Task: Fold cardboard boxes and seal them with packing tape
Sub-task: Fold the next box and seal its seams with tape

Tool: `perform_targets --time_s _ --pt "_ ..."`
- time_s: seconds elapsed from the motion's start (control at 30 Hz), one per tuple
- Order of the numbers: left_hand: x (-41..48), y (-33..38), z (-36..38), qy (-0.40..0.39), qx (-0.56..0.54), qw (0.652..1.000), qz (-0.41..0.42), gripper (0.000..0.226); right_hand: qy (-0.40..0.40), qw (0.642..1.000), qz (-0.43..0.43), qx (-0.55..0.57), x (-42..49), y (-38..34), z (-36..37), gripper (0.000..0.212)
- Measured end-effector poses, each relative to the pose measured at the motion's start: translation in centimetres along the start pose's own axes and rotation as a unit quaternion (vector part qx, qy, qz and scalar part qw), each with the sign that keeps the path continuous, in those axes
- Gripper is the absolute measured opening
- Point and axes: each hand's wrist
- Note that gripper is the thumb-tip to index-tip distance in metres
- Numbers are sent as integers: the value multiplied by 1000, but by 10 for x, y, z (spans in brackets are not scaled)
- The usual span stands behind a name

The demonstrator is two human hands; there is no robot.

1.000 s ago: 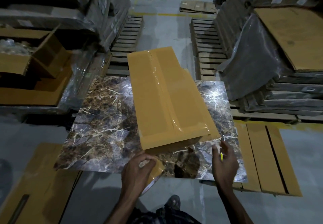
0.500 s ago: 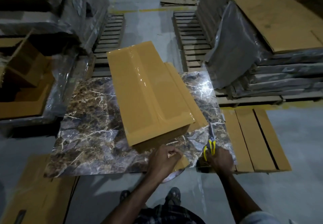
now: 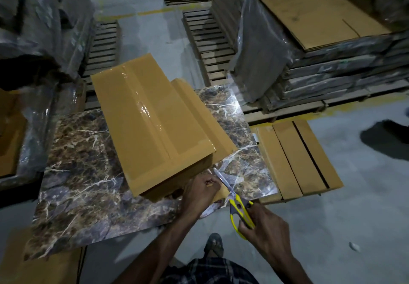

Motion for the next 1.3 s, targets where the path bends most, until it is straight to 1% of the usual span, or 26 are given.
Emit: perform_targets --time_s 0.07,0.2,0.27,0.33,0.43,0.5,0.6,0.7,0.73,0.77,0.83,0.97,1.13,1.23,1.3 --pt "2 0 2 -4 0 1000 5 11 7 1000 -14 -21 -5 2 0 40" --pt "4 3 6 -7 0 1000 10 13 53 996 -53 -42 -3 4 -4 43" --pt "4 5 7 -4 9 1000 14 13 78 993 -79 -40 -1 5 -4 42" --pt "4 5 8 -2 20 1000 19 12 98 991 -88 -35 0 6 -4 39" --pt "5 6 9 30 60 997 34 9 130 987 -91 -24 1 11 -1 31" --pt "5 9 8 68 86 994 27 11 141 985 -99 -21 2 13 2 32" --pt "7 11 9 85 90 992 22 30 158 982 -99 -9 4 15 2 32" --pt "14 8 6 70 40 997 -1 76 175 980 -99 0 0 17 2 23" --pt "17 7 5 61 22 998 -17 83 178 979 -99 3 -2 18 2 21" --pt "19 6 5 51 9 998 -29 84 182 978 -99 5 -4 20 3 19" --pt "20 9 6 27 14 998 -49 75 192 976 -99 4 -6 24 3 16" --pt "20 19 14 -12 80 996 -43 57 215 972 -92 1 -6 34 3 16" --pt "32 28 37 -16 40 998 -44 61 229 971 -63 13 5 50 7 17" --pt "49 29 52 -32 36 998 -46 69 204 978 -22 43 19 65 19 21" --pt "59 33 62 -48 35 997 -40 62 187 980 -1 62 30 77 33 25"
Point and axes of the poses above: each hand's wrist, its own x-axis towards the middle knuckle, its own z-axis out of the palm, y = z × x, and after that the axes turned 1 degree about -x, right-handed
